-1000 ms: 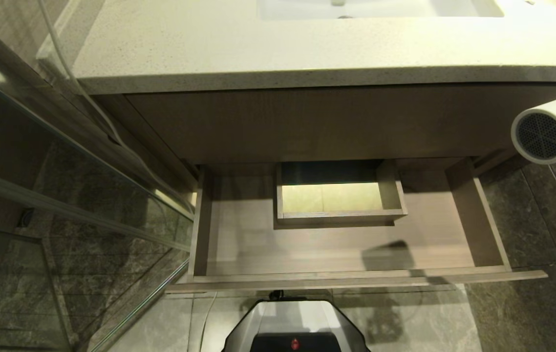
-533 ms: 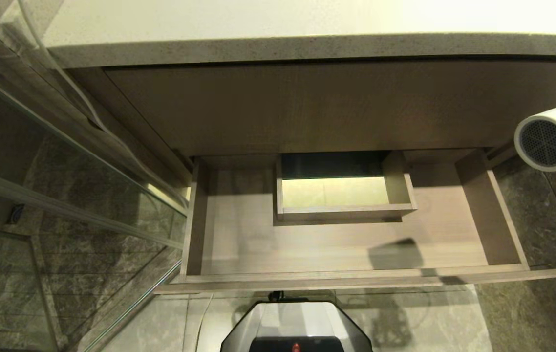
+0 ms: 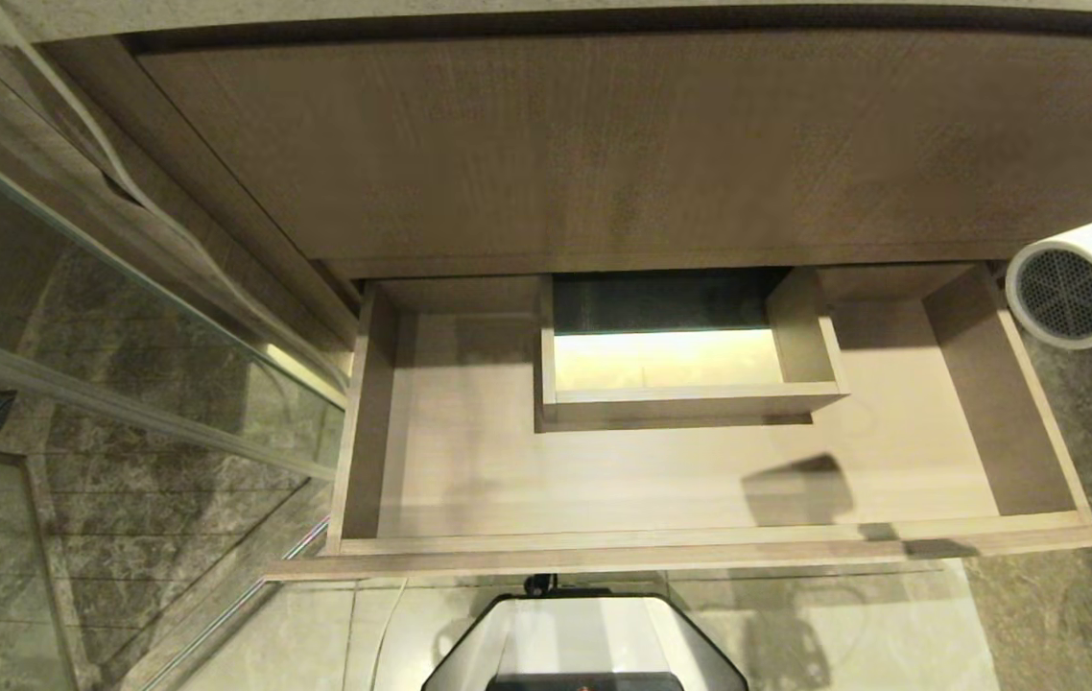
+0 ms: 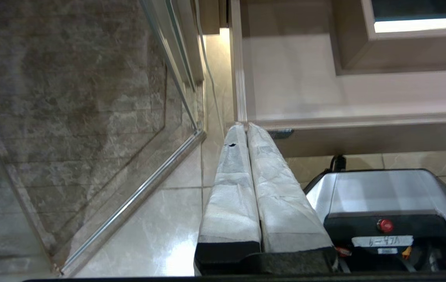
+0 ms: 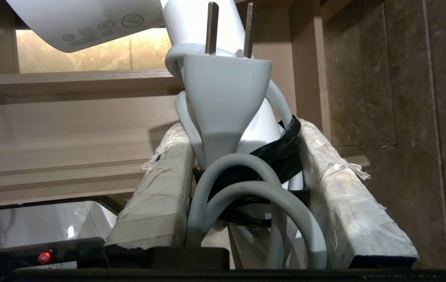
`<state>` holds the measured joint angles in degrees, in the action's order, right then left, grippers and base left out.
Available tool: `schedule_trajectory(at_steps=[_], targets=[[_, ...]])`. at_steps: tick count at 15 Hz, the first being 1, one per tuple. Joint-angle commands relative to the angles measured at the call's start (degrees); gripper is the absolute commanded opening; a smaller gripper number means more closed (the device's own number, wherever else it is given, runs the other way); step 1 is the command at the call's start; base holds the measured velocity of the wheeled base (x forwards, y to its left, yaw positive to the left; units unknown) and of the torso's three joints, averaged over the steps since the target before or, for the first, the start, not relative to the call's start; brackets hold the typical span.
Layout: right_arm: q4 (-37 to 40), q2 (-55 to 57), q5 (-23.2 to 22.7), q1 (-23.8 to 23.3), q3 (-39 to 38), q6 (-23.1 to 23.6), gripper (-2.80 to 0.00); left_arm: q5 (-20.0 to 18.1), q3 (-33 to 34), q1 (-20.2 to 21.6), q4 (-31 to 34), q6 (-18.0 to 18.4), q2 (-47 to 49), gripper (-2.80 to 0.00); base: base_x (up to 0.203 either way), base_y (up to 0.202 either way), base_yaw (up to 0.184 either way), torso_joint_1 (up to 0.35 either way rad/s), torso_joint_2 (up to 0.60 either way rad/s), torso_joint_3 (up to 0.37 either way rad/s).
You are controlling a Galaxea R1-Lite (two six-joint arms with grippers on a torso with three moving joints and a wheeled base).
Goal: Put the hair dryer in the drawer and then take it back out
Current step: Put it into the drawer
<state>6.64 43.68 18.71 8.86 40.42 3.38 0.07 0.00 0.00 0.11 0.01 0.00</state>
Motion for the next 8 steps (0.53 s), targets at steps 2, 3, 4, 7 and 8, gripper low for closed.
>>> schedule_trajectory(at_steps=[2, 3, 4, 7, 8], targets=[[-0.60, 0.15, 0.10, 0.01, -0.43, 0.05, -2.80, 0.01, 0.01, 0.00, -0.02, -0.01, -0.09, -2.80, 0.000, 0.000, 0.000, -0.301, 0.40, 0.121], [-0.86, 0.27, 0.10, 0.01, -0.78, 0.05, -2.80, 0.01, 0.00, 0.00, -0.02, -0.01, 0.00, -2.80, 0.000, 0.000, 0.000, -0.290, 0.43, 0.125], [-1.19, 0.18, 0.10, 0.01, -1.05, 0.05, -2.80, 0.01, 0.00, 0.00, -0.02, -0.01, -0.09, -2.80, 0.000, 0.000, 0.000, -0.173, 0.36, 0.200], [-1.23, 0.61, 0.18, 0.01, -1.89, 0.05, -2.80, 0.01, 0.08, 0.00, -0.02, -0.01, 0.00, -2.80, 0.000, 0.000, 0.000, -0.049, 0.39, 0.298], [-1.24, 0.67, 0.20, 0.01, -1.93, 0.05, -2.80, 0.01, 0.09, 0.00, -0.02, -0.01, -0.06, -2.80, 0.000, 0.000, 0.000, 0.013, 0.30, 0.350]])
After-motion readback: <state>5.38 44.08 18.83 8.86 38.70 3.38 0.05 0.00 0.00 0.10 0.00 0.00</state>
